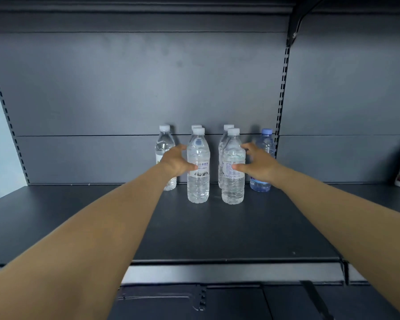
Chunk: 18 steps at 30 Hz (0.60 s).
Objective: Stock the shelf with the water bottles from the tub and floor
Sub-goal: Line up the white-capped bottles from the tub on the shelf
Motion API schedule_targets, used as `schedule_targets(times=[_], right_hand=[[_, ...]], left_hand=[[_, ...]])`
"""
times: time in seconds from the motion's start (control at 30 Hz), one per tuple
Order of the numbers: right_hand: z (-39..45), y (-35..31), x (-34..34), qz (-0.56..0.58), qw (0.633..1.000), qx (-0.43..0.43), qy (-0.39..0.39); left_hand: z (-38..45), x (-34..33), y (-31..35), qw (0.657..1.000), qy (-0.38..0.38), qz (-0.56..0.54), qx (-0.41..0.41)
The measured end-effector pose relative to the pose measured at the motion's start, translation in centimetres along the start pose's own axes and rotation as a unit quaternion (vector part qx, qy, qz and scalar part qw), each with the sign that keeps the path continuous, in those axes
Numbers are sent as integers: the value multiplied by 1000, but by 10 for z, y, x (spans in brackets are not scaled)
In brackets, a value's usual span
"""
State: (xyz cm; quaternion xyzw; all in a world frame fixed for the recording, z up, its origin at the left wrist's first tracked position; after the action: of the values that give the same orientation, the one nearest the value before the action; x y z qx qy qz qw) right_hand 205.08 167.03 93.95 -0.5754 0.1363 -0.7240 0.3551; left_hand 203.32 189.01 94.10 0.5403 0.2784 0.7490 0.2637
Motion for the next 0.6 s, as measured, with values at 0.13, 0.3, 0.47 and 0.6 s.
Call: schedule_targets(times=[0.13,0.3,0.47,0.6], right_hand=[[-53,-31,5,-84,996,10,2],[-143,-72,-2,-237,971,5,3],[-245,-105,-34,-269,963,-9,-7],[-307,-110,-73,-245,969,-13,-28]], left_hand=[[-58,31,8,971,-37,223,-83],[-143,66,-6,913,-49,390,-109],[-242,92,-34,905,-69,396,-141],[-308,94,-70,914,-92,368,-146]])
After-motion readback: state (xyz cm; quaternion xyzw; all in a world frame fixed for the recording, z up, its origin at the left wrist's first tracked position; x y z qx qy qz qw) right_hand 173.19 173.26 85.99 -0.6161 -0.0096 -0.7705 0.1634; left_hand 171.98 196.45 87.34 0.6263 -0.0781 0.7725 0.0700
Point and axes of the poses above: each hand's wrist, its own z-axis towards the middle knuckle, its own x-axis out of the back of the hand, y = z × x, the point moved 4 cm from there along z, towards the middle knuckle, and after that the axes turned 2 degrees about -x, right-handed, at the moved point
